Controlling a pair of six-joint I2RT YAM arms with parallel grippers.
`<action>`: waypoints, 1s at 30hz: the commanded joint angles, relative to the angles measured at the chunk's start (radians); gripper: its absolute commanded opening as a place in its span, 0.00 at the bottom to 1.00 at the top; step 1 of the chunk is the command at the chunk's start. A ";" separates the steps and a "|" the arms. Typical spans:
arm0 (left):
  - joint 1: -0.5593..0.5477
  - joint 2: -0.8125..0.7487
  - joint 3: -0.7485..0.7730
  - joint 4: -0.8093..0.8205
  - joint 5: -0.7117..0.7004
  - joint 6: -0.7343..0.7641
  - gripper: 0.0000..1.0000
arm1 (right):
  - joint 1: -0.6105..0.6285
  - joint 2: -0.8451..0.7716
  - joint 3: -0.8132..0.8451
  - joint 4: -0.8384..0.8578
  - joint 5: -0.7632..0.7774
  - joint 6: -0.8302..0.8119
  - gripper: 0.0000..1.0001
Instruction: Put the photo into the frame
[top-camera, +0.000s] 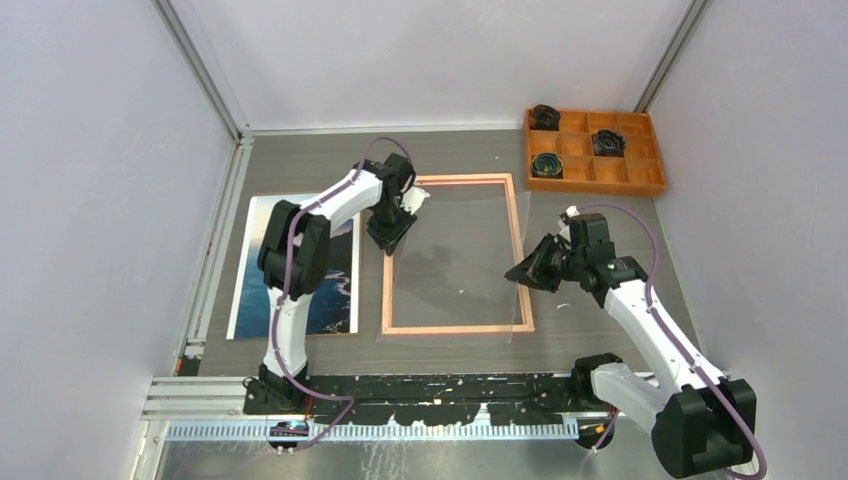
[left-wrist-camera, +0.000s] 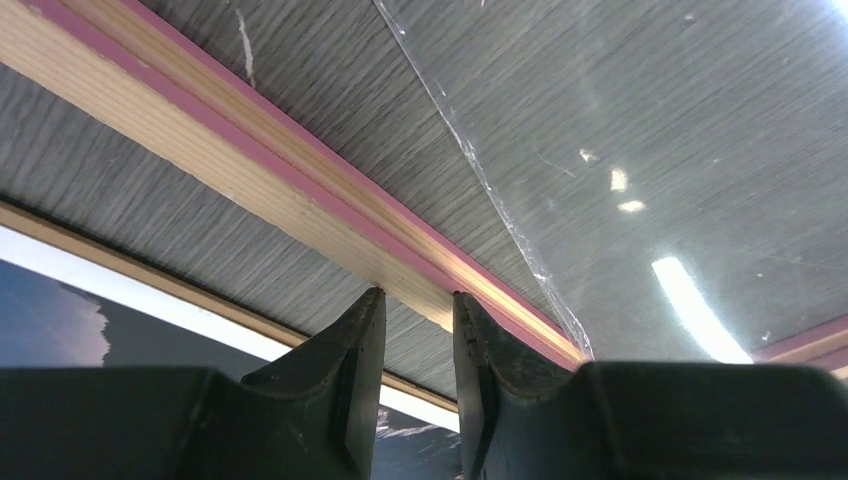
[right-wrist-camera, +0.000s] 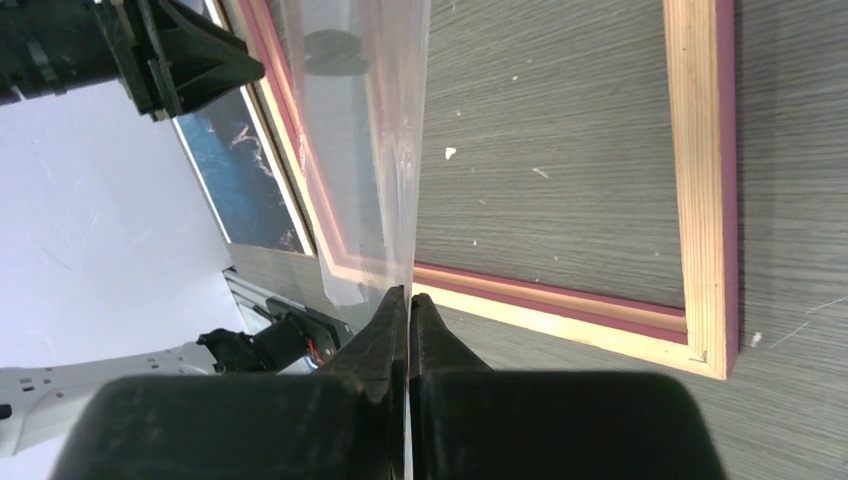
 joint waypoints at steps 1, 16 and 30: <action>0.007 -0.016 -0.041 0.070 -0.140 0.091 0.31 | 0.047 -0.064 -0.033 0.113 -0.029 0.092 0.01; 0.049 -0.138 0.049 -0.027 -0.013 0.087 0.57 | 0.237 0.012 0.143 0.111 0.134 0.063 0.01; 0.327 -0.314 0.017 -0.023 -0.064 0.017 0.67 | 0.236 0.167 0.453 0.158 -0.091 -0.086 0.01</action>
